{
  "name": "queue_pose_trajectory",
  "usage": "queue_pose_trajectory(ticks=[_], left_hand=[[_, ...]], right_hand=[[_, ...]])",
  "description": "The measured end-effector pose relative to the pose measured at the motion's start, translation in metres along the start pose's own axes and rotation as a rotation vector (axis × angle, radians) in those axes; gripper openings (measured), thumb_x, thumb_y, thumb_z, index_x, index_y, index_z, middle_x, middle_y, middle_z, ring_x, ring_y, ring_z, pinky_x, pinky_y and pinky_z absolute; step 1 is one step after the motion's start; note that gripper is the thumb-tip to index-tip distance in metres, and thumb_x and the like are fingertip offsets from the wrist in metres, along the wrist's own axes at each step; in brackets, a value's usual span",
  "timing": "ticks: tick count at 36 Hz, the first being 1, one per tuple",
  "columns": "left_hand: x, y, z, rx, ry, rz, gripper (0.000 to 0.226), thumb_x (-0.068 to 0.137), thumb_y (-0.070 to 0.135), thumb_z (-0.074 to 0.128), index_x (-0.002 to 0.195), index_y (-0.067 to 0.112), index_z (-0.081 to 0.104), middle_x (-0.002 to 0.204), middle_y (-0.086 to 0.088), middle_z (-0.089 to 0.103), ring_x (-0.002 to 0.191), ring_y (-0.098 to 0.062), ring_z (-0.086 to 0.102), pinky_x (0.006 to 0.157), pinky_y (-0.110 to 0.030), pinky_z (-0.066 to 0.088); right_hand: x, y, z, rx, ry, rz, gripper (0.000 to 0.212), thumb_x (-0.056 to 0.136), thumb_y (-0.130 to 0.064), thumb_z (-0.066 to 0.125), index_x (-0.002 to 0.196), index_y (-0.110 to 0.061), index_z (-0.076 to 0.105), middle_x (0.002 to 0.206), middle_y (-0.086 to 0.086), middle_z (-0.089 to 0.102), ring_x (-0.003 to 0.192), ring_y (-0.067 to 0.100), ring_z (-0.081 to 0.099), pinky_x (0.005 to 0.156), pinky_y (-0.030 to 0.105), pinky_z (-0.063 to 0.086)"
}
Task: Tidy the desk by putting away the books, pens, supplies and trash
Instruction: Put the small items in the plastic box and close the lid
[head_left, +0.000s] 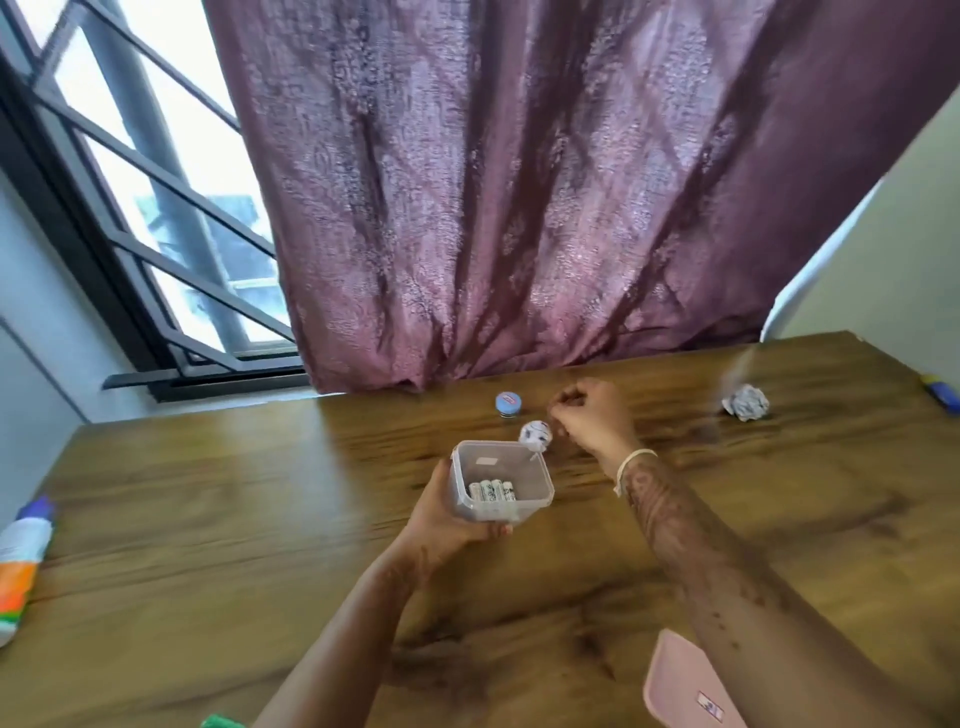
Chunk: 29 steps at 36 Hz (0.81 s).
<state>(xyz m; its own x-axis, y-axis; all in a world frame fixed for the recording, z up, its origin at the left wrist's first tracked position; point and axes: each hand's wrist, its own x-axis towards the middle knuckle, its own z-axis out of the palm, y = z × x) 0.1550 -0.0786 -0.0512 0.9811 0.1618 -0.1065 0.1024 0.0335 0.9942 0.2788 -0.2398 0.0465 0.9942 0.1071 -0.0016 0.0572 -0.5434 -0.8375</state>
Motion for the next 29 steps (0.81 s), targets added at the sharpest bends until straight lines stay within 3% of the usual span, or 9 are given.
queue_pose_trajectory(ticks=[3,9,13,17,23,26,29], left_hand=[[0.003,0.0,-0.013,0.044,-0.024,-0.009,0.092,0.053,-0.003,0.092,0.131,0.013,0.045,0.121,-0.009,0.067,0.112,-0.021,0.064,0.093,-0.036,0.054],[0.005,0.004,-0.021,0.043,-0.084,-0.032,0.087,0.055,-0.001,0.091,0.128,0.018,0.048,0.118,-0.005,0.068,0.109,-0.018,0.065,0.088,-0.03,0.054],[0.007,0.005,-0.023,-0.007,-0.108,-0.054,0.082,0.06,-0.013,0.084,0.127,0.014,0.047,0.112,-0.001,0.069,0.101,-0.01,0.067,0.081,-0.024,0.054],[0.009,0.004,-0.025,-0.046,-0.11,-0.067,0.084,0.06,-0.015,0.082,0.131,0.012,0.046,0.117,-0.006,0.068,0.104,-0.013,0.066,0.086,-0.028,0.054],[0.013,0.005,-0.026,-0.064,-0.137,-0.075,0.088,0.059,-0.009,0.086,0.134,0.013,0.046,0.124,-0.01,0.065,0.115,-0.024,0.062,0.094,-0.036,0.053],[0.012,0.004,-0.026,-0.069,-0.136,-0.075,0.088,0.06,-0.01,0.086,0.135,0.011,0.045,0.125,-0.013,0.065,0.114,-0.025,0.063,0.093,-0.036,0.053],[0.01,0.005,-0.024,-0.091,-0.145,-0.065,0.086,0.061,-0.014,0.083,0.135,0.007,0.045,0.124,-0.016,0.065,0.11,-0.022,0.064,0.09,-0.034,0.055]], right_hand=[[0.023,-0.005,0.013,-0.095,-0.018,-0.067,0.011,0.079,-0.011,0.068,0.076,-0.022,0.066,0.08,-0.001,0.07,0.08,0.02,0.066,0.075,0.034,0.053],[0.057,-0.004,0.049,-0.478,-0.212,-0.234,0.031,0.085,-0.017,0.064,0.115,-0.012,0.068,0.114,0.011,0.069,0.104,0.029,0.064,0.089,0.035,0.05],[0.066,-0.001,0.065,-0.671,-0.299,-0.283,0.029,0.088,-0.015,0.058,0.115,-0.009,0.064,0.119,0.015,0.065,0.111,0.033,0.059,0.09,0.033,0.045],[0.074,0.005,0.071,-0.731,-0.304,-0.291,0.032,0.087,-0.014,0.059,0.119,-0.014,0.062,0.122,0.014,0.063,0.113,0.032,0.057,0.093,0.033,0.043],[0.08,0.006,0.068,-0.578,-0.264,-0.305,0.037,0.085,-0.015,0.068,0.121,-0.013,0.061,0.121,0.013,0.064,0.111,0.03,0.059,0.089,0.03,0.045],[0.069,-0.009,0.058,-0.348,-0.212,-0.367,0.036,0.081,-0.016,0.074,0.115,-0.015,0.062,0.111,0.009,0.068,0.1,0.025,0.064,0.084,0.031,0.049],[0.034,-0.03,0.037,-0.066,-0.299,-0.401,0.042,0.075,-0.016,0.082,0.11,-0.015,0.06,0.099,-0.002,0.067,0.086,0.011,0.065,0.079,0.028,0.055]])
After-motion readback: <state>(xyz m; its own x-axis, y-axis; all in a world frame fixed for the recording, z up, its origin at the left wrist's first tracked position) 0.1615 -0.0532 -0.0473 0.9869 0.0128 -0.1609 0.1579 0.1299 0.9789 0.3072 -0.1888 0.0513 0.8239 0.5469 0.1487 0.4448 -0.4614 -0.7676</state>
